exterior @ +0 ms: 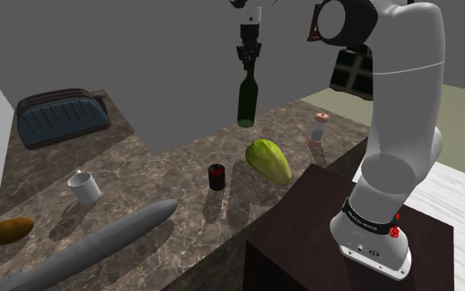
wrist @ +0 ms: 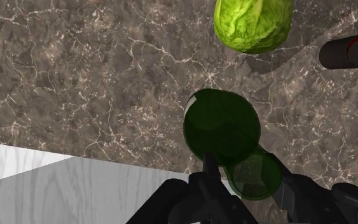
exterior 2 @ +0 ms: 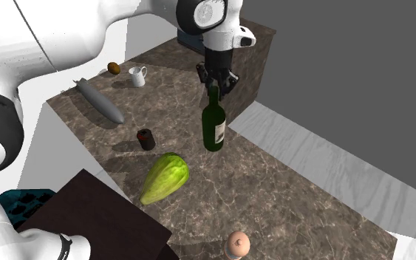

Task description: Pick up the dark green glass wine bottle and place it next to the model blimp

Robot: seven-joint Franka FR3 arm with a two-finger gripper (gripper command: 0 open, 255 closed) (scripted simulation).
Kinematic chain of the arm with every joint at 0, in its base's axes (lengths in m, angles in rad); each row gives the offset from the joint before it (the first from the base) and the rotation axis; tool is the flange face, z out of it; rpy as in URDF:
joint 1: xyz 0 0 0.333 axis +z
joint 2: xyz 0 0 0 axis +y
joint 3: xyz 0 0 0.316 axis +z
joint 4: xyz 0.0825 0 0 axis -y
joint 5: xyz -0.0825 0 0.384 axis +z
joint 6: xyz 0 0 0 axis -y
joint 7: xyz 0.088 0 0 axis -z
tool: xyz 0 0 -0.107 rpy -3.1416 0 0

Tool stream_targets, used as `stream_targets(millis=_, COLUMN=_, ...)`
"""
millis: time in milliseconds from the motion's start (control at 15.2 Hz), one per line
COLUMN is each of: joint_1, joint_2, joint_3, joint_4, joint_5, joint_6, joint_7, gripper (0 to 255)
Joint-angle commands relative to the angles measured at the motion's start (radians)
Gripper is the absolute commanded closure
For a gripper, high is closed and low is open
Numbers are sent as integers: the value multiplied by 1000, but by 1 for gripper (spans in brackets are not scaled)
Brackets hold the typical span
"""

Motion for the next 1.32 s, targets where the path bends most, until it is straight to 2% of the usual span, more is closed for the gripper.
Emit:
stream_targets(millis=0, joint_1=-4, joint_2=9, joint_3=0, joint_4=45, joint_5=2, joint_6=-36, joint_7=-1, gripper=255)
stream_targets(millis=264, joint_1=-9, joint_2=24, joint_3=-1, joint_4=109, joint_5=5, joint_6=-85, joint_7=-2, gripper=255)
stream_targets(millis=726, joint_1=112, joint_2=-186, joint_3=40, joint_4=-186, joint_5=-43, joint_6=4, joint_7=142, gripper=255)
stream_targets(millis=1254, joint_1=217, joint_2=-344, joint_3=116, joint_4=-387, joint_5=-68, joint_6=50, joint_7=322, gripper=255)
